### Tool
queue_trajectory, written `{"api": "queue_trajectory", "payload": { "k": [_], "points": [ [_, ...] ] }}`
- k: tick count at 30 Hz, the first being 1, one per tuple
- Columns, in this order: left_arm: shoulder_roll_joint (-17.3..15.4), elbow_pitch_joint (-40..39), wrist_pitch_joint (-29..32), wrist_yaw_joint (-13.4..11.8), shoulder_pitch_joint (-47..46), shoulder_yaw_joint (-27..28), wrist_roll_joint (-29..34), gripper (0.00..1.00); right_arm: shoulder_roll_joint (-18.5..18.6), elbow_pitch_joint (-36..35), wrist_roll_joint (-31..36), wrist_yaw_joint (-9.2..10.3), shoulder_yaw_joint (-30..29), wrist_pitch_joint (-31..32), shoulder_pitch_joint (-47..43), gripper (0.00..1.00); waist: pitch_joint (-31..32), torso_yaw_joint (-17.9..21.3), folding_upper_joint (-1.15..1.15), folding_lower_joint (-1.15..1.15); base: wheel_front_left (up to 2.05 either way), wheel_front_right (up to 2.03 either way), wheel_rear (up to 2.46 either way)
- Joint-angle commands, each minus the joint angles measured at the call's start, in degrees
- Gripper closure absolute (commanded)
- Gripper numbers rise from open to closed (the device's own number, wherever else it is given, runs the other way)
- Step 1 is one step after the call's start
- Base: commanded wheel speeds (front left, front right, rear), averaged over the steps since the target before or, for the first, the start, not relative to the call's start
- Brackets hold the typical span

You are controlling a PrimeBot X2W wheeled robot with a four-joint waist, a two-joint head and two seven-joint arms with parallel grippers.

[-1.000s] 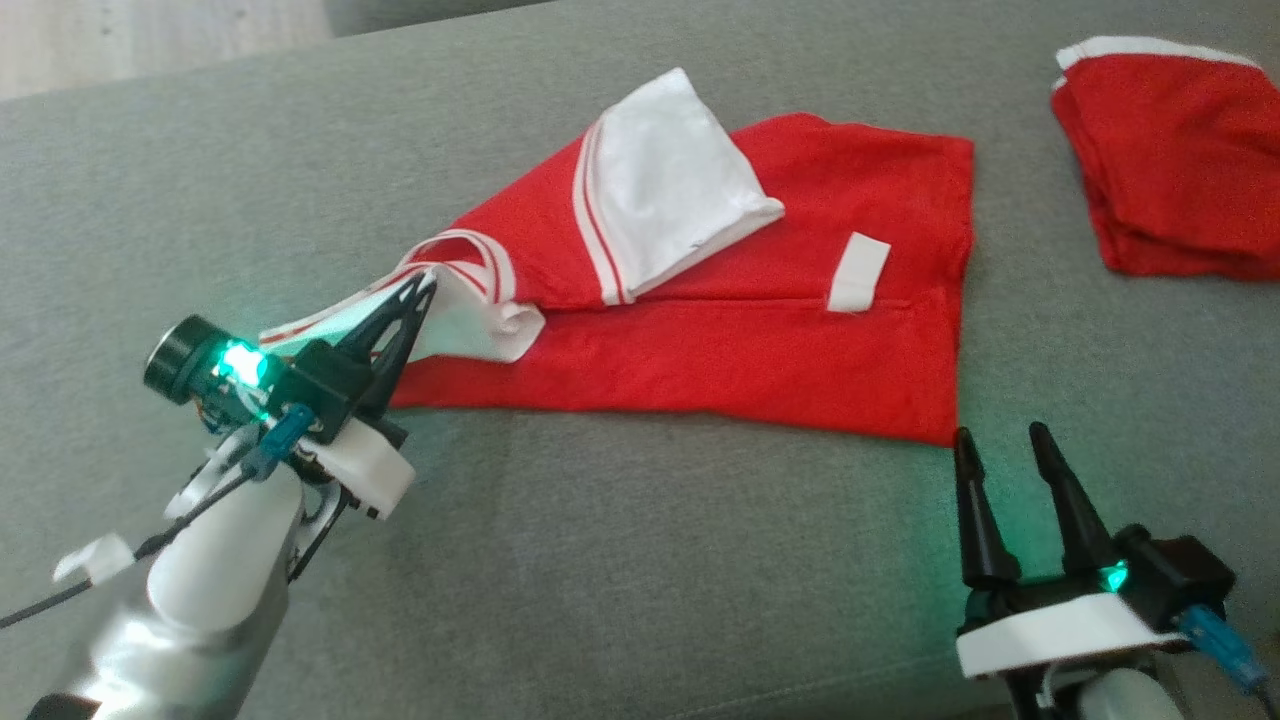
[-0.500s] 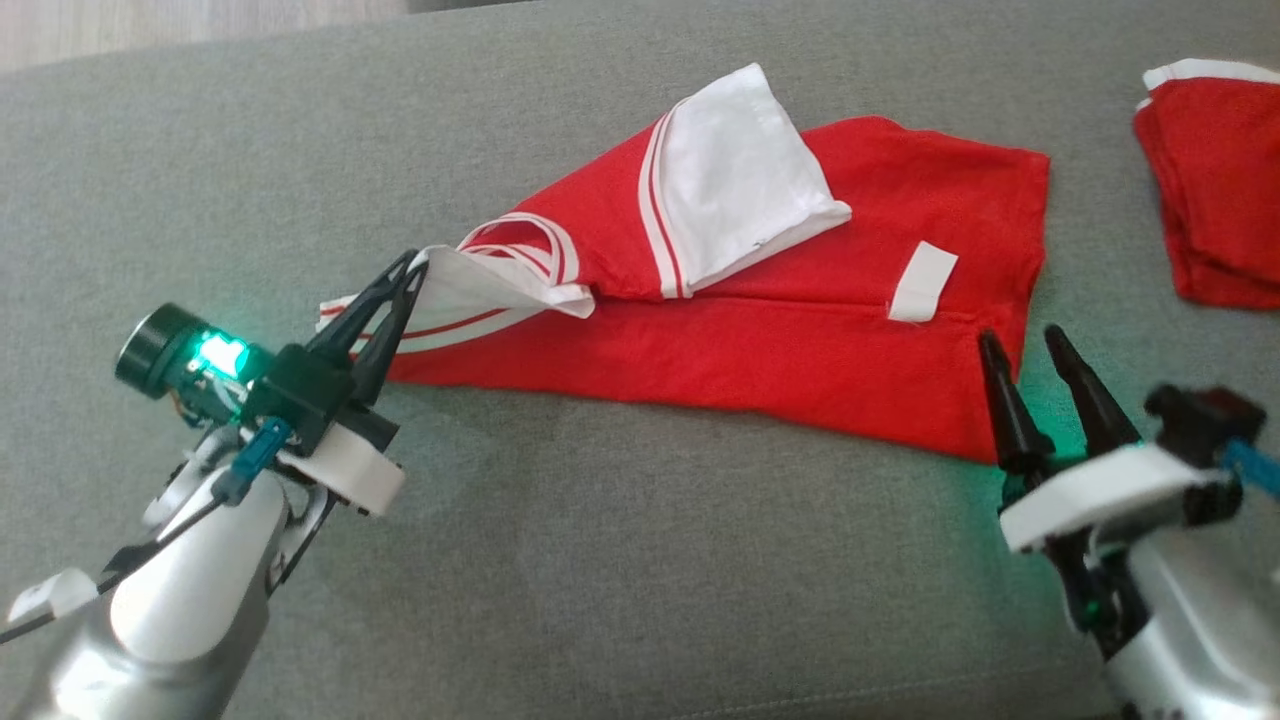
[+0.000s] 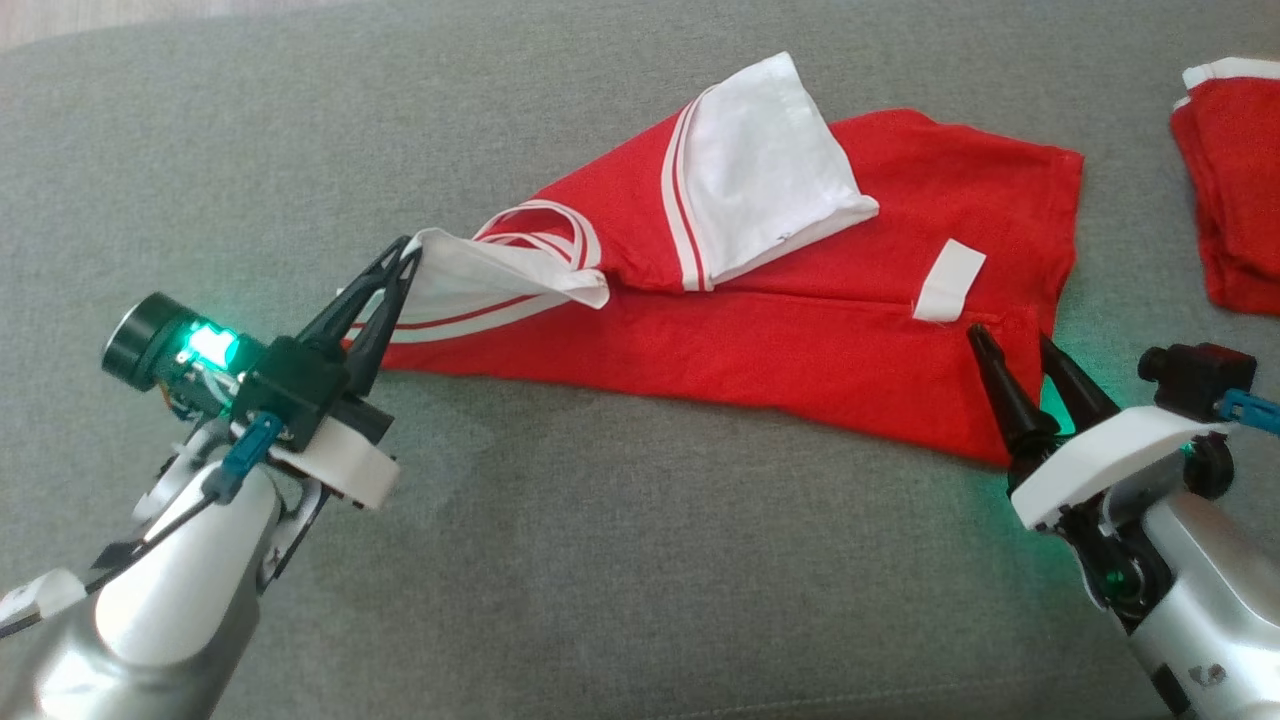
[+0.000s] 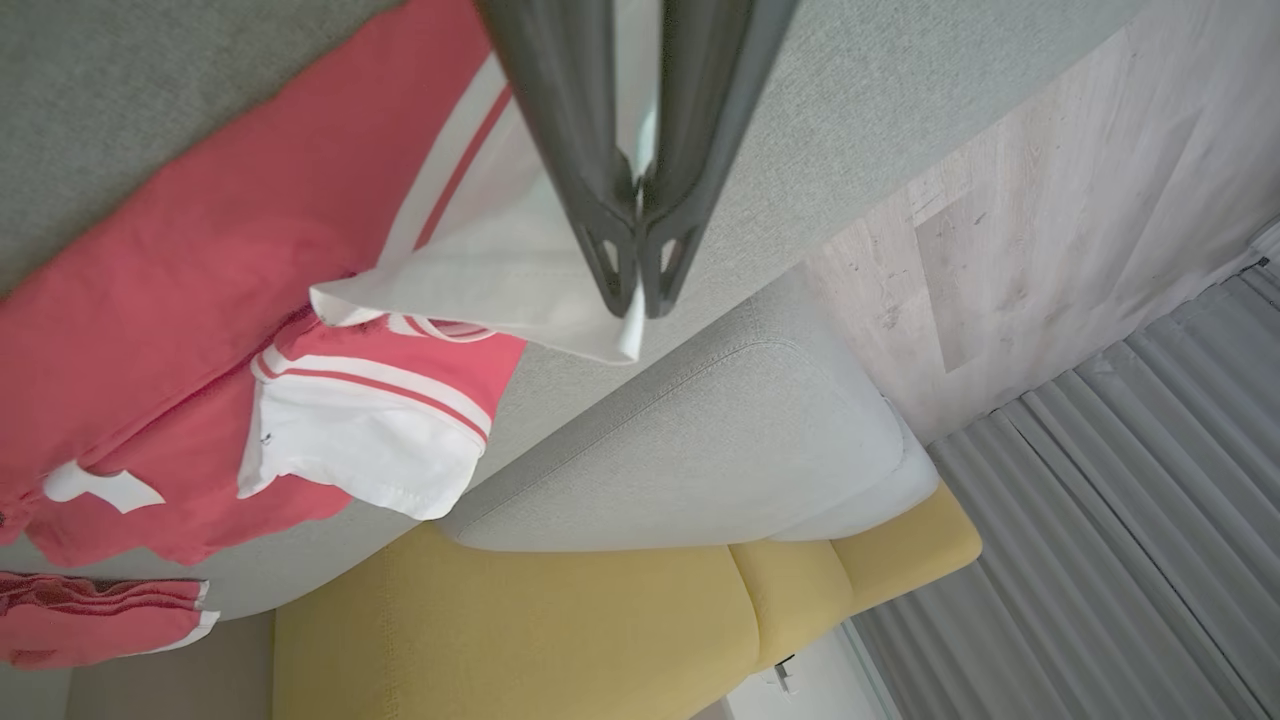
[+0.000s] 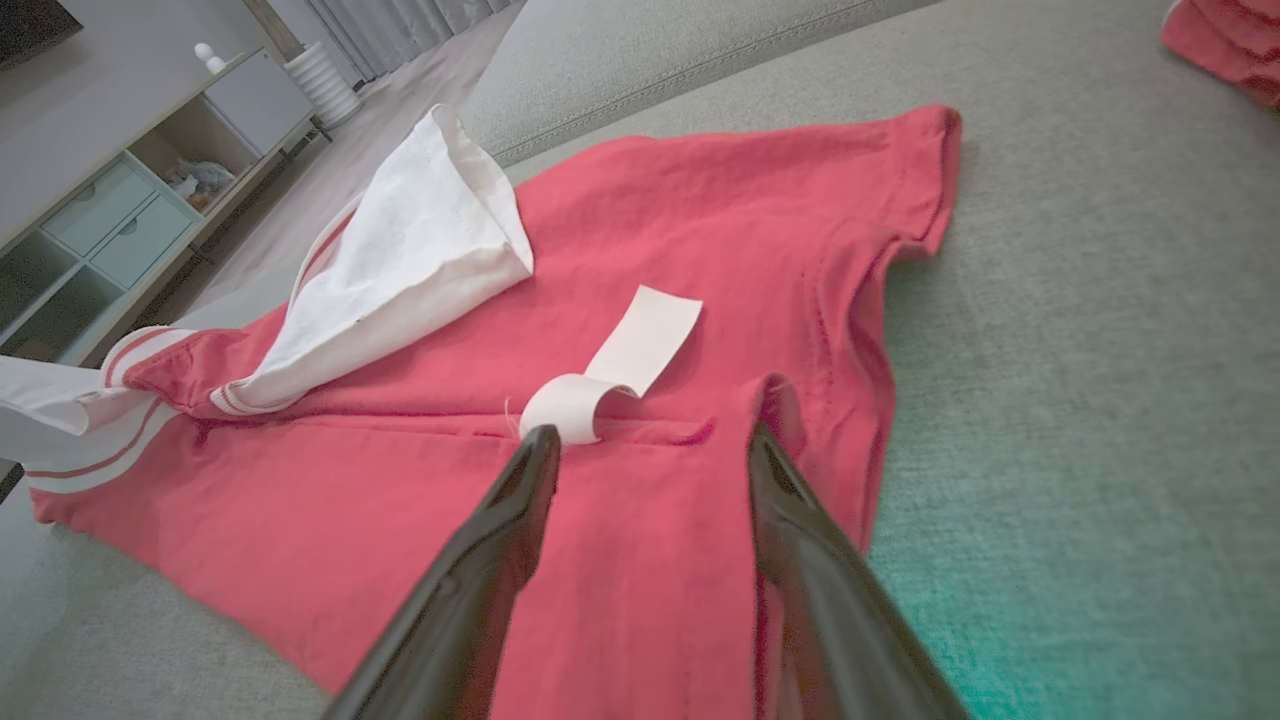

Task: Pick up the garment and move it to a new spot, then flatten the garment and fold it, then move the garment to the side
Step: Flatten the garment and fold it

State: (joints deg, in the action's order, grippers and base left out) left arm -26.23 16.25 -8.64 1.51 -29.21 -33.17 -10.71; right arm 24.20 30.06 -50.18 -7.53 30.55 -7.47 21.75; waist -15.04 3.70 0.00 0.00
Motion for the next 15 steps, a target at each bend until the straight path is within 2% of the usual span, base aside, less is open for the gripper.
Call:
{"api": "queue_trajectory", "payload": {
  "k": [1, 4, 5, 6, 8, 10, 11, 15],
  "points": [
    [-2.5, -1.9, 0.0, -0.5, -1.7, 3.0, -0.5, 1.0, 1.6, -0.7, -1.0, 0.04, 1.2, -1.1, 1.2, 0.2, 0.0, -0.1, 0.0, 0.0, 0.0, 0.0, 0.0],
    [-2.7, -2.2, 0.2, -0.9, -1.8, 3.1, -0.6, 1.0, 2.0, 0.2, -2.9, 0.04, 2.7, -1.8, 1.9, 0.38, -0.1, -0.6, 0.0, 0.0, 0.0, 0.0, 0.0],
    [-2.7, -2.4, 0.3, -0.9, -1.8, 3.1, -0.7, 1.0, 2.2, 0.5, -3.5, 0.04, 3.1, -2.0, 2.2, 0.39, -0.1, -0.7, 0.0, 0.0, 0.0, 0.0, 0.0],
    [-2.8, -2.5, 0.3, -1.0, -1.8, 3.1, -0.8, 1.0, 2.3, 0.8, -3.9, 0.04, 3.5, -2.2, 2.5, 0.5, -0.2, -0.8, 0.0, 0.0, 0.0, 0.0, 0.0],
    [-2.8, -2.7, 0.4, -1.1, -1.9, 3.1, -0.9, 1.0, 2.7, 1.4, -4.6, 0.04, 4.3, -2.5, 3.2, 0.65, -0.4, -1.0, 0.0, 0.0, 0.0, 0.0, 0.0],
    [-2.8, -2.8, 0.4, -1.2, -2.0, 3.0, -0.9, 1.0, 3.2, 2.4, -5.1, 0.04, 5.2, -2.6, 3.8, 0.97, -0.5, -1.2, 0.0, 0.0, 0.0, 0.0, 0.0],
    [-2.8, -2.8, 0.3, -1.3, -2.1, 3.0, -1.0, 1.0, 3.4, 3.1, -5.1, 0.04, 5.4, -2.9, 4.2, 1.0, -0.5, -1.4, 0.0, 0.0, 0.0, 0.0, 0.0],
    [-2.6, -2.7, 0.0, -1.7, -2.0, 2.9, -1.2, 1.0, 3.9, 5.0, -5.5, 0.04, 5.9, -3.8, 5.2, 1.0, -0.3, -1.6, 0.0, 0.0, 0.0, 0.0, 0.0]
  ]
}}
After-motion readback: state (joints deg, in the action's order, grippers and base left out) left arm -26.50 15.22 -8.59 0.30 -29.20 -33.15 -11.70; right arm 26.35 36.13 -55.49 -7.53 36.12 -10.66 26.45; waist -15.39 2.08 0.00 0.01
